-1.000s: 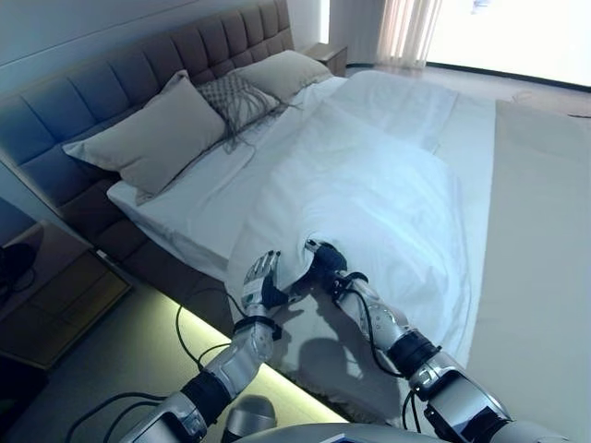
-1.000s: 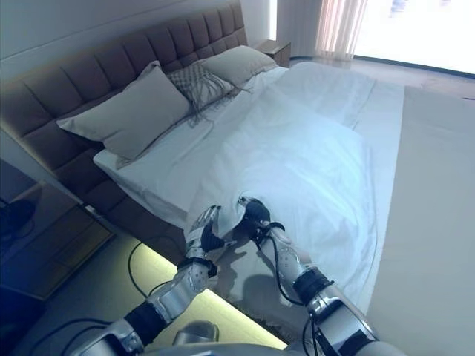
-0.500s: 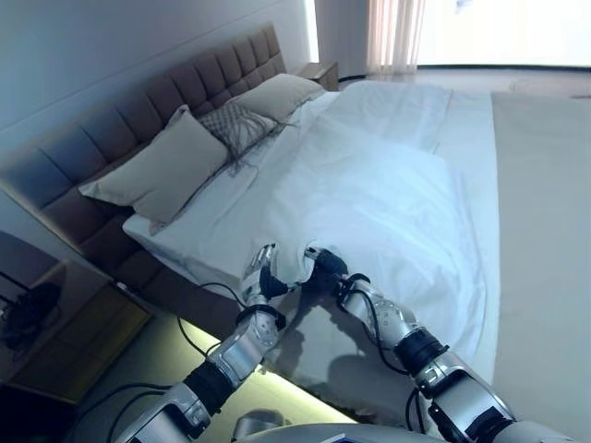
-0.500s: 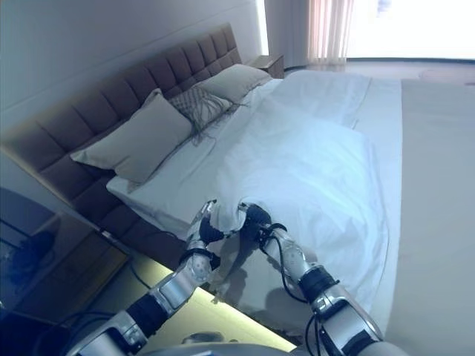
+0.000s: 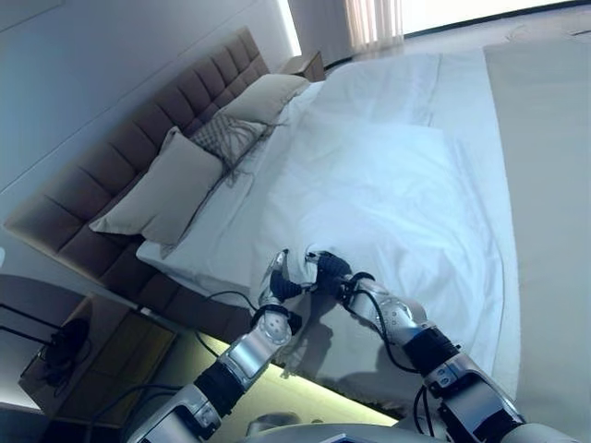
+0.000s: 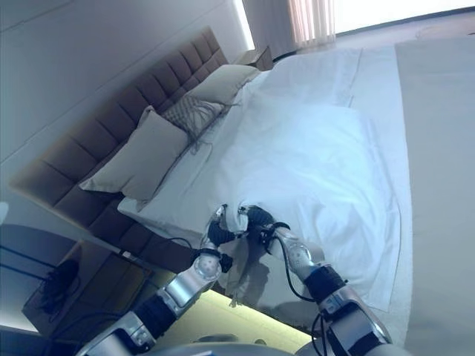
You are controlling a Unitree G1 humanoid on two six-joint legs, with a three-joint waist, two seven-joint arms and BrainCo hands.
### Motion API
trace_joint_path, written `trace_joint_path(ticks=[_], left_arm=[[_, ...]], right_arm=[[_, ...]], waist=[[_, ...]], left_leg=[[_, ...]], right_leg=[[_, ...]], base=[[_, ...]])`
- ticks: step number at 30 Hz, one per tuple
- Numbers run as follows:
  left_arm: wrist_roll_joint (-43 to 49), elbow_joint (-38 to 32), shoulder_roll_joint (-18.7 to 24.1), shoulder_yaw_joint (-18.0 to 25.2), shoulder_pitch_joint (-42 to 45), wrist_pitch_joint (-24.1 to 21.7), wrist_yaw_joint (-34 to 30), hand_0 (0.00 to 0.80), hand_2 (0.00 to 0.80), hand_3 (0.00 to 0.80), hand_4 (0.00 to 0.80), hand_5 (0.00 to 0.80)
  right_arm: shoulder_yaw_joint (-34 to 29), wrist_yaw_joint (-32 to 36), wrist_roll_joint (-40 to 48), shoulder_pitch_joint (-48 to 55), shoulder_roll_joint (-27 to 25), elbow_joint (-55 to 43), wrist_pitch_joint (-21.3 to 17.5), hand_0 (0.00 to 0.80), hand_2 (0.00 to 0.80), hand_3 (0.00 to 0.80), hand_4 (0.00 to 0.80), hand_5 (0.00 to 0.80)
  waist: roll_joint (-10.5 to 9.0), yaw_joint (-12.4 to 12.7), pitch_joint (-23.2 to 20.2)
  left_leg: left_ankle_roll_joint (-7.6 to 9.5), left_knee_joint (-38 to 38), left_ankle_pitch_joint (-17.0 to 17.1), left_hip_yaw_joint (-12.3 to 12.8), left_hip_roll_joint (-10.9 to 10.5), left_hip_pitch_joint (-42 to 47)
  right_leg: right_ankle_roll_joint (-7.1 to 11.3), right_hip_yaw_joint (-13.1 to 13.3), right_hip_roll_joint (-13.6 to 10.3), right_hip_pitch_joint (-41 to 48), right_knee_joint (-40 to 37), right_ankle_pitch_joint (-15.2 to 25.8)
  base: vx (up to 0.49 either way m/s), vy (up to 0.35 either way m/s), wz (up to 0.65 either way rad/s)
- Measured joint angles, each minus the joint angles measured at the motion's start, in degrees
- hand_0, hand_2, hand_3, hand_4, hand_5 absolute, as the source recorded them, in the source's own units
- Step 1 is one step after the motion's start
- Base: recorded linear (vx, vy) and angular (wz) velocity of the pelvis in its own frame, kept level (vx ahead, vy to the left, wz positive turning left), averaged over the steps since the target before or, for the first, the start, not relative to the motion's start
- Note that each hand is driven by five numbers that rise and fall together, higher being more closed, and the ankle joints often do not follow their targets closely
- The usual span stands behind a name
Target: Make the bed neatly
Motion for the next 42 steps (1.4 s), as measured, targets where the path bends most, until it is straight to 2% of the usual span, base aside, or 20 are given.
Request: trace_joint_path(ticks=[4, 21, 22, 23, 24, 34, 42], left_arm=[[-1.1, 0.2, -1.2, -0.1, 0.2, -1.3, -0.1, 0.8, 0.8, 0.8, 0.8, 0.8], [0.6, 0.2, -1.5, -0.1, 0.4, -1.2, 0.0, 0.8, 0.8, 0.8, 0.8, 0.8], [1.1, 0.2, -1.5, -0.1, 0.4, -1.2, 0.0, 0.8, 0.8, 0.8, 0.8, 0.8], [1.6, 0.2, -1.5, -0.1, 0.5, -1.1, 0.0, 0.8, 0.8, 0.8, 0.8, 0.8], [1.9, 0.3, -1.4, -0.1, 0.5, -0.8, 0.1, 0.8, 0.8, 0.8, 0.8, 0.8], [6.6, 2.1, -0.3, 0.1, 2.4, 1.4, 2.7, 0.8, 0.8, 0.8, 0.8, 0.8], [10.6, 6.5, 0.3, 2.8, 2.9, 0.5, 3.8, 0.8, 0.8, 0.8, 0.8, 0.8]], right_arm=[[-0.6, -0.5, -1.1, 0.0, 0.0, -0.6, 0.2, 0.8, 0.8, 0.8, 0.8, 0.8], [-1.1, -0.9, -1.7, 0.0, 0.2, -1.3, 0.2, 0.8, 0.8, 0.8, 0.8, 0.8], [-1.1, -0.9, -1.7, 0.0, 0.2, -1.3, 0.2, 0.712, 0.712, 0.712, 0.712, 0.712], [-1.1, -1.0, -1.9, 0.0, 0.3, -1.3, 0.3, 0.11, 0.11, 0.11, 0.11, 0.11], [-1.0, -1.1, -2.3, 0.0, 0.4, -1.3, 0.4, 0.0, 0.0, 0.0, 0.0, 0.0], [0.4, -0.8, -0.2, 4.3, 1.3, -2.5, 1.6, 0.0, 0.0, 0.0, 0.0, 0.0], [3.0, 1.8, 1.2, 6.8, 1.6, -4.2, 1.7, 0.0, 0.0, 0.0, 0.0, 0.0]], waist=[[1.03, -0.2, 0.1], [0.97, 0.1, 0.1], [0.93, 0.1, 0.1], [0.85, 0.1, 0.1], [0.66, 0.1, 0.1], [-4.47, 0.3, -1.6], [-4.78, 0.2, -2.8]], left_leg=[[-0.56, 0.0, 0.4, 0.0, 0.0, 0.0], [-0.63, 0.0, 0.5, 0.0, 0.2, 1.2], [-0.63, 0.0, 0.5, 0.0, 0.2, 1.2], [-0.63, 0.1, 0.5, 0.0, 0.3, 1.2], [-0.63, 0.1, 0.5, 0.0, 0.3, 1.1], [-0.92, 0.1, 0.7, -0.1, 2.0, 0.9], [-0.92, 0.1, 0.7, -0.1, 2.4, 0.0]], right_leg=[[-0.1, 0.2, 0.0, 0.0, 0.0, 0.0], [-0.03, -0.2, 0.3, 1.7, -0.5, -0.1], [-0.02, -0.2, 0.3, 1.8, -0.5, -0.1], [-0.04, -0.3, 0.4, 1.8, -0.6, -0.1], [-0.09, -0.3, 0.5, 1.9, -0.6, -0.2], [-1.09, -1.0, 2.2, 2.0, -0.9, -0.7], [-1.38, -1.4, 2.7, 1.5, -0.9, -0.9]], base=[[0.005, 0.019, -0.02], [-0.003, -0.01, 0.0], [-0.029, -0.089, 0.03], [-0.032, -0.092, 0.02], [-0.04, -0.114, 0.03], [-0.027, -0.114, 0.0], [-0.028, -0.058, 0.04]])
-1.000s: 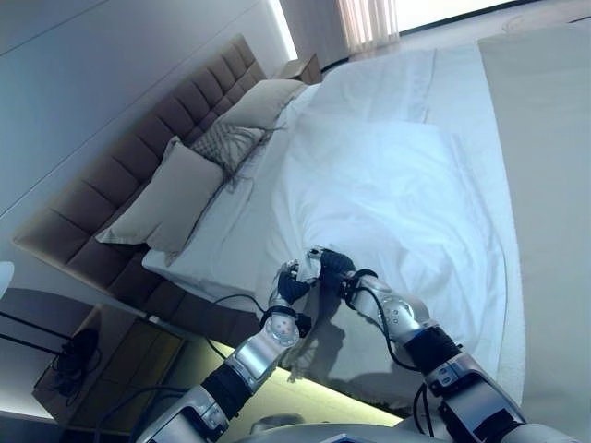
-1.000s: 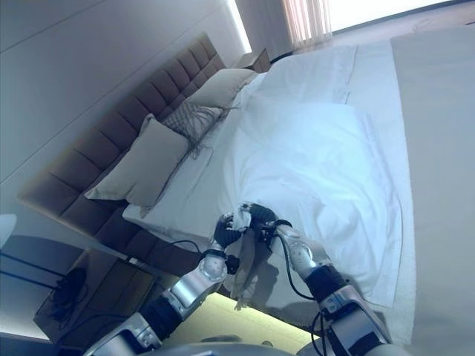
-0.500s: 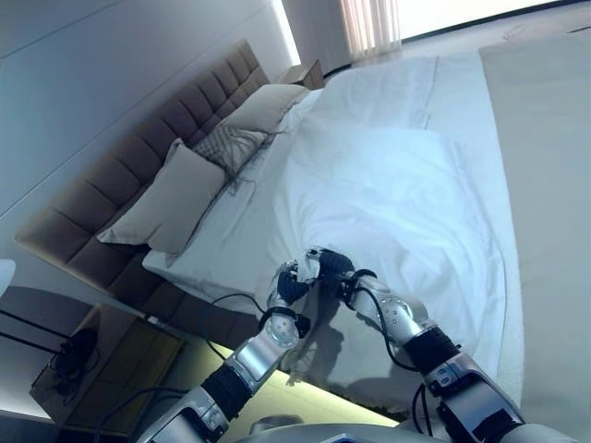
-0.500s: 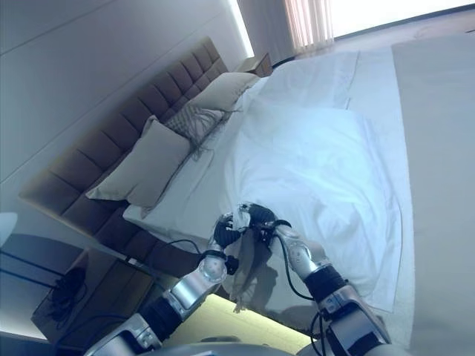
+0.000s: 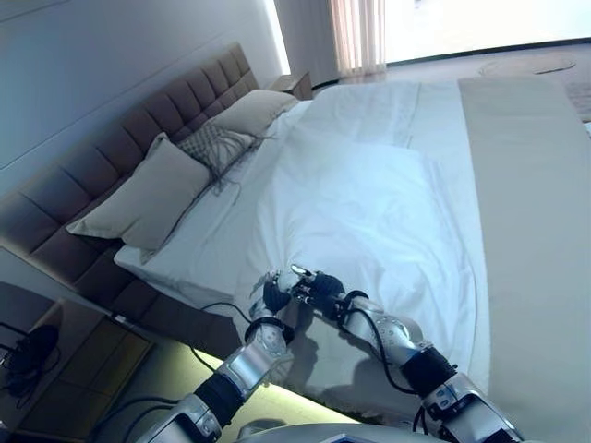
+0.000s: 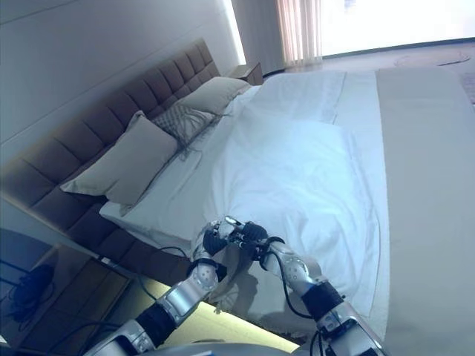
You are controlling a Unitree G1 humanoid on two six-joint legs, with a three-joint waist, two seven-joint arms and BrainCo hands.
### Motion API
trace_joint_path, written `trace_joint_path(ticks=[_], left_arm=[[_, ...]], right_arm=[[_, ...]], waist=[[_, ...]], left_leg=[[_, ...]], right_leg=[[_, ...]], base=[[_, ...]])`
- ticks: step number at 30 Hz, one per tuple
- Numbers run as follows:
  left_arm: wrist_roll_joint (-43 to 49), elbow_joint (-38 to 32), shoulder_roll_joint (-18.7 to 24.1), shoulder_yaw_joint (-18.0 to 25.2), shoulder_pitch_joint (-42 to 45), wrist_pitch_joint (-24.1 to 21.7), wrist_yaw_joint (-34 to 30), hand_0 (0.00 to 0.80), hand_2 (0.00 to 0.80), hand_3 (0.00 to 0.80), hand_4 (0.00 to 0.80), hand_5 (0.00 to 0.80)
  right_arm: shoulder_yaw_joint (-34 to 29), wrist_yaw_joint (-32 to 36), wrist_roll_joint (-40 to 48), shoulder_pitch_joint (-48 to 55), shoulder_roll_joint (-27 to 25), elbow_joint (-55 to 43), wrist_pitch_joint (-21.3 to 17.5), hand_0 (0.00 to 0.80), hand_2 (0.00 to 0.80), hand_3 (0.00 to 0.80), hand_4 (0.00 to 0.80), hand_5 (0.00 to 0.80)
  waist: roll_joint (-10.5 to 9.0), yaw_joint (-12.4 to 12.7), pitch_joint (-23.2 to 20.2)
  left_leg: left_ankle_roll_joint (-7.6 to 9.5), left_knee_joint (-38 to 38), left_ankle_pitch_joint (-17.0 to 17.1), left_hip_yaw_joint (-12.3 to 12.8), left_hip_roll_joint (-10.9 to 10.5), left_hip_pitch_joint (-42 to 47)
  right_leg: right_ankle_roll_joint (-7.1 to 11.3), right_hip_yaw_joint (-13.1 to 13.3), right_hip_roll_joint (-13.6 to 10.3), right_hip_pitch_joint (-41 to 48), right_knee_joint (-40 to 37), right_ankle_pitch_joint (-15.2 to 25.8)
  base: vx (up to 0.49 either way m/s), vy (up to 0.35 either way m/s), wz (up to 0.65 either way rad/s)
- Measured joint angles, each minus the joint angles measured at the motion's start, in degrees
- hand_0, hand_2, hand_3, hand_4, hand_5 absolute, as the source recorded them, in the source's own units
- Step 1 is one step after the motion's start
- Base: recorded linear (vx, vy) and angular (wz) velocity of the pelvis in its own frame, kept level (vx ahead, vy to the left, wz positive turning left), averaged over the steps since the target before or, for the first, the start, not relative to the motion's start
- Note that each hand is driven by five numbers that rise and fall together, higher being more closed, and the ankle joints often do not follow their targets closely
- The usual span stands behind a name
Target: Make the bed neatly
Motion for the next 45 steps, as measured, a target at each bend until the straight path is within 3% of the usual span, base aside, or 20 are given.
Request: trace_joint_path(ticks=[3, 13, 18, 29, 35, 45], left_arm=[[1.8, 1.5, 0.4, 3.3, 0.0, -0.5, 0.4, 0.8, 0.8, 0.8, 0.8, 0.8], [9.4, 7.2, 2.4, 6.4, 0.0, -2.2, 0.1, 0.8, 0.8, 0.8, 0.8, 0.8], [9.3, 12.3, 2.5, 11.2, 0.2, -3.9, 0.3, 0.8, 0.8, 0.8, 0.8, 0.8], [9.0, 18.8, 4.9, 20.4, 2.0, -7.4, 2.7, 0.8, 0.8, 0.8, 0.8, 0.8], [9.0, 22.0, 8.9, 25.8, 2.5, -8.5, 5.1, 0.8, 0.8, 0.8, 0.8, 0.8], [8.8, 24.4, 13.8, 34.8, 5.1, -11.8, 5.2, 0.8, 0.8, 0.8, 0.8, 0.8]], right_arm=[[1.8, 1.0, 0.0, 1.2, 0.2, 0.0, 1.2, 0.0, 0.0, 0.0, 0.0, 0.0], [2.4, 3.8, 1.2, 4.7, -0.2, -0.1, 2.0, 0.0, 0.0, 0.0, 0.0, 0.0], [2.3, 5.3, 2.3, 5.7, -0.3, -0.4, 2.1, 0.0, 0.0, 0.0, 0.0, 0.0], [-0.5, 8.4, 2.3, 9.2, -2.4, -2.6, 4.3, 0.0, 0.0, 0.0, 0.0, 0.0], [-4.3, 10.1, 1.6, 12.8, -5.8, -4.8, 4.8, 0.0, 0.0, 0.0, 0.0, 0.0], [-17.0, 13.2, -7.3, 20.5, -10.8, -4.8, 2.9, 0.0, 0.0, 0.0, 0.0, 0.0]], waist=[[-0.31, 0.2, -0.6], [-0.84, -0.1, -1.6], [-1.12, -0.2, -2.4], [0.59, -0.9, -3.6], [2.49, -1.5, -4.9], [2.73, -2.0, -5.0]], left_leg=[[0.0, -0.2, 0.0, 0.0, 0.4, -0.2], [0.0, -0.3, 0.0, 0.1, 0.9, -0.6], [0.0, -0.3, 0.0, 0.2, 1.0, -0.9], [0.0, -0.3, 0.0, 0.2, 1.0, -0.7], [0.0, -1.1, 0.0, 0.2, 0.9, -0.7], [-0.01, -2.0, 0.0, 0.1, 0.9, -1.1]], right_leg=[[-0.28, 0.0, 0.4, -0.6, 0.0, -0.1], [-0.59, 0.1, 0.9, -1.2, 0.0, -0.4], [-0.79, 0.2, 1.1, -1.6, -0.1, -0.2], [-0.72, 1.1, 1.6, -1.6, -1.0, -0.2], [-0.54, 1.3, 1.6, -2.2, -1.2, -0.1], [-0.48, 1.5, 1.7, -3.2, -1.1, -0.1]], base=[[-0.02, -0.052, 0.01], [-0.014, -0.032, -0.01], [0.013, 0.015, -0.02], [0.033, 0.066, -0.05], [0.003, 0.045, -0.01], [-0.001, 0.002, 0.0]])
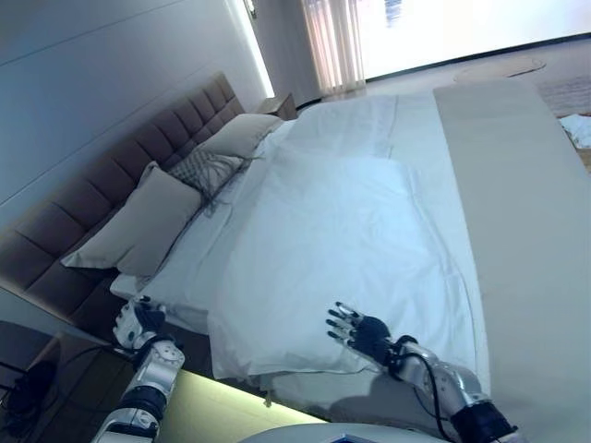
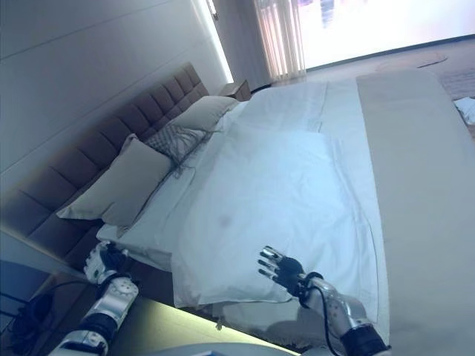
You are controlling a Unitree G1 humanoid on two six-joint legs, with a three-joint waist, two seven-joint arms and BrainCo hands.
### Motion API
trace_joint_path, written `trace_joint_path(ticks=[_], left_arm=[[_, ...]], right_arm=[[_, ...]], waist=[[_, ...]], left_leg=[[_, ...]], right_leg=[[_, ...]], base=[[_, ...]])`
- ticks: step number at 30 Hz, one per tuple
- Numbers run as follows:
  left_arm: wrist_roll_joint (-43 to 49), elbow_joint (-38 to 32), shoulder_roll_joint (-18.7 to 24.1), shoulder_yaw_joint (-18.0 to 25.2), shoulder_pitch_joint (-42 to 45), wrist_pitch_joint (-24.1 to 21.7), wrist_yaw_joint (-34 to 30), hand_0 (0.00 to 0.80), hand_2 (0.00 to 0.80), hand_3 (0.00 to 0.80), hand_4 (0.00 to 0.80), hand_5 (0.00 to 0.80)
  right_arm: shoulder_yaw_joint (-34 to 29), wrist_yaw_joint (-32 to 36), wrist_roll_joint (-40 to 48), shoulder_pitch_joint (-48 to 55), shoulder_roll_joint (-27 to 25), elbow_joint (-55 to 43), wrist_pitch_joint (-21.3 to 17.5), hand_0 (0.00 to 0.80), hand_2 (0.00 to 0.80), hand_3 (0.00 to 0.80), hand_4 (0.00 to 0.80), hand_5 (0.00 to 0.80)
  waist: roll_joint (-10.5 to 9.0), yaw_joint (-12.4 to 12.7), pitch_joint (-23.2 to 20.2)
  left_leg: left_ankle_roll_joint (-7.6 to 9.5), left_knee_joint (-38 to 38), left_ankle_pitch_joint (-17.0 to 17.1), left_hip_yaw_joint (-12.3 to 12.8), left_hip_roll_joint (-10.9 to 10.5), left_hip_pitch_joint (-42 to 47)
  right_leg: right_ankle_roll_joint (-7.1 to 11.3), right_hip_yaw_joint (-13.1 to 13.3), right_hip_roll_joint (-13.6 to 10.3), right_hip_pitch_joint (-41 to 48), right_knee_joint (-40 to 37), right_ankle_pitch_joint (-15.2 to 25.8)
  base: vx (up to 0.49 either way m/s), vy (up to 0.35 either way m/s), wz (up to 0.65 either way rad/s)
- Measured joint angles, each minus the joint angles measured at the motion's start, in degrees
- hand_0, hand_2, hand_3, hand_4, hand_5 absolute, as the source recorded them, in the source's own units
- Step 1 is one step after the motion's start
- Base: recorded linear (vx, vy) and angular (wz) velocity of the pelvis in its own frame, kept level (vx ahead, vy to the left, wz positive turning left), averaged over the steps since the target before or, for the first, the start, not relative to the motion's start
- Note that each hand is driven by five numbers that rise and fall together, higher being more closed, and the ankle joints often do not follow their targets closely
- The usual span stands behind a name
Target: Make the bed neatly
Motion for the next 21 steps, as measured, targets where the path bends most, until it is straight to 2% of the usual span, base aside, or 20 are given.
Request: trace_joint_path(ticks=[6, 9, 10, 11, 12, 15, 17, 21], left_arm=[[0.2, 1.5, 5.6, 4.4, 1.6, -0.6, -1.3, 0.8, 0.8, 0.8, 0.8, 0.8], [-0.2, 2.2, 7.0, 5.0, 1.6, -1.4, -2.8, 0.8, 0.8, 0.8, 0.8, 0.8], [-0.8, 2.2, 7.0, 5.0, 1.6, -1.9, -3.4, 0.678, 0.678, 0.678, 0.678, 0.678], [-2.0, 2.3, 6.9, 5.0, 1.6, -2.8, -4.3, 0.383, 0.383, 0.383, 0.383, 0.383], [-2.6, 2.3, 6.8, 5.0, 1.6, -3.7, -4.8, 0.0, 0.0, 0.0, 0.0, 0.0], [-3.2, 2.0, 5.4, 4.7, 1.6, -6.6, -6.2, 0.0, 0.0, 0.0, 0.0, 0.0], [-3.0, 1.4, 2.9, 4.4, 1.6, -8.2, -6.5, 0.0, 0.0, 0.0, 0.0, 0.0], [-1.1, -2.1, -2.7, 0.8, 3.6, -9.5, -7.6, 0.0, 0.0, 0.0, 0.0, 0.0]], right_arm=[[-7.7, 2.7, -0.8, 4.1, -3.3, 0.5, -0.4, 0.0, 0.0, 0.0, 0.0, 0.0], [-9.5, 3.5, -0.7, 5.1, -3.7, 0.6, -1.4, 0.0, 0.0, 0.0, 0.0, 0.0], [-9.6, 3.9, -0.7, 5.3, -3.8, 0.6, -1.6, 0.0, 0.0, 0.0, 0.0, 0.0], [-9.6, 4.4, -0.7, 5.4, -3.7, 0.6, -1.6, 0.0, 0.0, 0.0, 0.0, 0.0], [-9.6, 4.6, -0.6, 5.4, -3.4, 0.6, -1.6, 0.0, 0.0, 0.0, 0.0, 0.0], [-9.4, 4.9, -0.6, 5.4, -2.5, 0.6, -1.8, 0.0, 0.0, 0.0, 0.0, 0.0], [-9.6, 4.9, -0.6, 5.9, -2.2, 0.5, -2.7, 0.0, 0.0, 0.0, 0.0, 0.0], [-9.8, 4.7, -0.6, 7.4, -0.3, 0.4, -3.5, 0.0, 0.0, 0.0, 0.0, 0.0]], waist=[[-0.06, -1.5, 0.1], [-0.2, -1.6, 0.2], [-0.23, -1.8, 0.3], [-0.31, -2.1, 0.4], [-0.37, -2.6, 0.4], [-0.58, -2.8, 1.1], [-0.79, -2.8, 1.9], [-1.3, -2.8, 3.2]], left_leg=[[0.0, -1.0, 0.0, -0.1, -0.1, 0.0], [0.0, -1.0, 0.0, -0.2, 0.0, 0.0], [0.0, -1.1, 0.0, -0.2, 0.0, 0.0], [0.0, -1.1, 0.0, -0.2, 0.0, 0.0], [0.0, -1.1, 0.0, -0.2, 0.1, 0.0], [0.0, -1.2, 0.0, -0.2, 0.5, 0.1], [0.0, -1.2, 0.0, -0.2, 0.5, 0.1], [0.0, -1.2, 0.0, -0.2, 0.5, 0.0]], right_leg=[[0.24, 0.0, 0.1, -0.1, -0.1, 0.1], [0.24, 0.0, 0.2, -0.1, -0.1, 0.1], [0.24, 0.0, 0.3, -0.1, -0.1, 0.1], [0.25, 0.0, 0.4, -0.1, -0.1, 0.1], [0.24, 0.0, 0.5, 0.0, -0.2, 0.1], [0.23, 0.0, 1.1, 0.4, -0.7, 0.1], [0.3, 0.0, 1.2, 0.4, -0.8, 0.2], [0.3, 0.0, 1.2, 0.2, -0.8, 0.2]], base=[[-0.001, -0.011, 0.01], [0.015, -0.037, 0.0], [0.028, -0.048, 0.02], [0.033, -0.054, 0.04], [0.027, -0.059, 0.06], [0.015, -0.063, 0.06], [0.0, -0.071, 0.0], [0.003, -0.053, 0.0]])
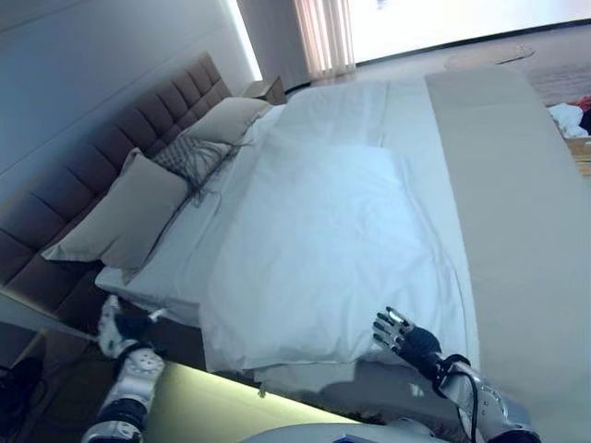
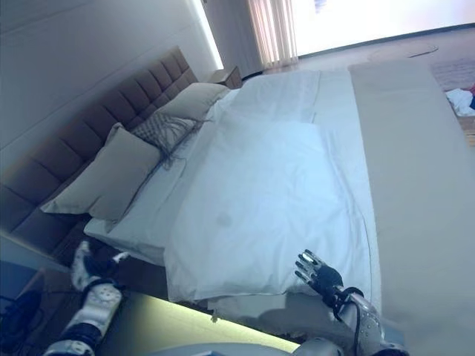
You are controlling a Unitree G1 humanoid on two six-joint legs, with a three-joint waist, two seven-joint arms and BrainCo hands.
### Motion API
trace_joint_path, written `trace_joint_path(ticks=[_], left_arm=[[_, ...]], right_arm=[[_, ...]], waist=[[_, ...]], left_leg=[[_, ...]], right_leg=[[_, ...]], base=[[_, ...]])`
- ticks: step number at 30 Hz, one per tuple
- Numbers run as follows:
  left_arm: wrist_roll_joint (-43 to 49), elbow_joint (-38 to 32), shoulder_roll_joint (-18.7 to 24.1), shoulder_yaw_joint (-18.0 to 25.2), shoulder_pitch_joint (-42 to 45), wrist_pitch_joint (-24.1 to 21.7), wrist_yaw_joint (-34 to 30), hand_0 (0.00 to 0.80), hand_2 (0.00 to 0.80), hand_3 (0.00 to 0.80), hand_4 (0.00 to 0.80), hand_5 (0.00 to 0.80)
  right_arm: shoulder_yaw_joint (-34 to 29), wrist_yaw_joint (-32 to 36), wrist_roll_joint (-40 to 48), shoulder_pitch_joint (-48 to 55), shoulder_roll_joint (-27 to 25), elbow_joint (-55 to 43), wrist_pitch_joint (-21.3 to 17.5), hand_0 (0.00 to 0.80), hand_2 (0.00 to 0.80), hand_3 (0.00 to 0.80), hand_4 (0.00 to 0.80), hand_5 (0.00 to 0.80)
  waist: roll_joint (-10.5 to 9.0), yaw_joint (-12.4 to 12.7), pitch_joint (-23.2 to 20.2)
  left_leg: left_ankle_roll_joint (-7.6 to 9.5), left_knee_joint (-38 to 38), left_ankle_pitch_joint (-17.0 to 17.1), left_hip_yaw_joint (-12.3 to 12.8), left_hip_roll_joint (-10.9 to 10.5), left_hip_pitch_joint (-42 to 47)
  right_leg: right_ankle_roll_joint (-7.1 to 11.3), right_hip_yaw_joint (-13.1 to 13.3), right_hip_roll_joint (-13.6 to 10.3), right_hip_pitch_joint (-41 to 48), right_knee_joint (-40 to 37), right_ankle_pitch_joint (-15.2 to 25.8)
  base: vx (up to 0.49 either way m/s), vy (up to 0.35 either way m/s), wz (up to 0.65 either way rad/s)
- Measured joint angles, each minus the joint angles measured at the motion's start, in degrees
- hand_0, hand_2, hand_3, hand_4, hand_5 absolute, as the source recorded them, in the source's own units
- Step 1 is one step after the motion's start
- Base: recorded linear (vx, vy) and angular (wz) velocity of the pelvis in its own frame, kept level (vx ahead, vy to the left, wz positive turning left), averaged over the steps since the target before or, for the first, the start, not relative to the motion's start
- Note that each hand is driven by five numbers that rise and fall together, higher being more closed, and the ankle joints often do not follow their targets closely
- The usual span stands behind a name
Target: Make the bed neatly
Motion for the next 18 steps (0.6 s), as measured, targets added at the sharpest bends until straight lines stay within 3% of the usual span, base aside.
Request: trace_joint_path(ticks=[3, 9, 18], left_arm=[[2.9, -1.1, -2.4, -2.4, 0.7, -0.7, -1.2, 0.0, 0.0, 0.0, 0.0, 0.0], [5.0, -2.9, -2.9, -6.1, 1.7, -0.5, -1.6, 0.0, 0.0, 0.0, 0.0, 0.0], [4.8, -3.1, -4.9, -10.9, 2.4, 1.1, 0.4, 0.0, 0.0, 0.0, 0.0, 0.0]], right_arm=[[-0.6, -0.6, 0.0, 1.3, 0.2, 0.0, -1.4, 0.0, 0.0, 0.0, 0.0, 0.0], [-4.5, -2.4, 0.0, 2.2, -0.2, 0.2, -3.9, 0.0, 0.0, 0.0, 0.0, 0.0], [-6.2, -3.3, 1.7, 2.1, -1.3, 2.5, -4.0, 0.0, 0.0, 0.0, 0.0, 0.0]], waist=[[-0.31, 0.0, 0.2], [-0.66, -1.3, 0.8], [-0.91, -3.2, 2.6]], left_leg=[[0.0, 0.1, 0.0, 0.1, 0.0, -0.5], [0.0, 0.5, 0.0, 0.5, 0.3, -0.7], [-0.01, 1.9, 0.0, 2.5, 0.4, -0.6]], right_leg=[[-0.03, 0.0, 0.0, -0.4, 0.0, 0.0], [-0.14, 0.3, 0.6, -0.5, -0.6, 0.1], [-0.32, 1.8, 0.9, -1.2, -0.7, 0.2]], base=[[0.006, -0.041, 0.0], [0.004, 0.001, -0.03], [-0.014, -0.011, -0.11]])
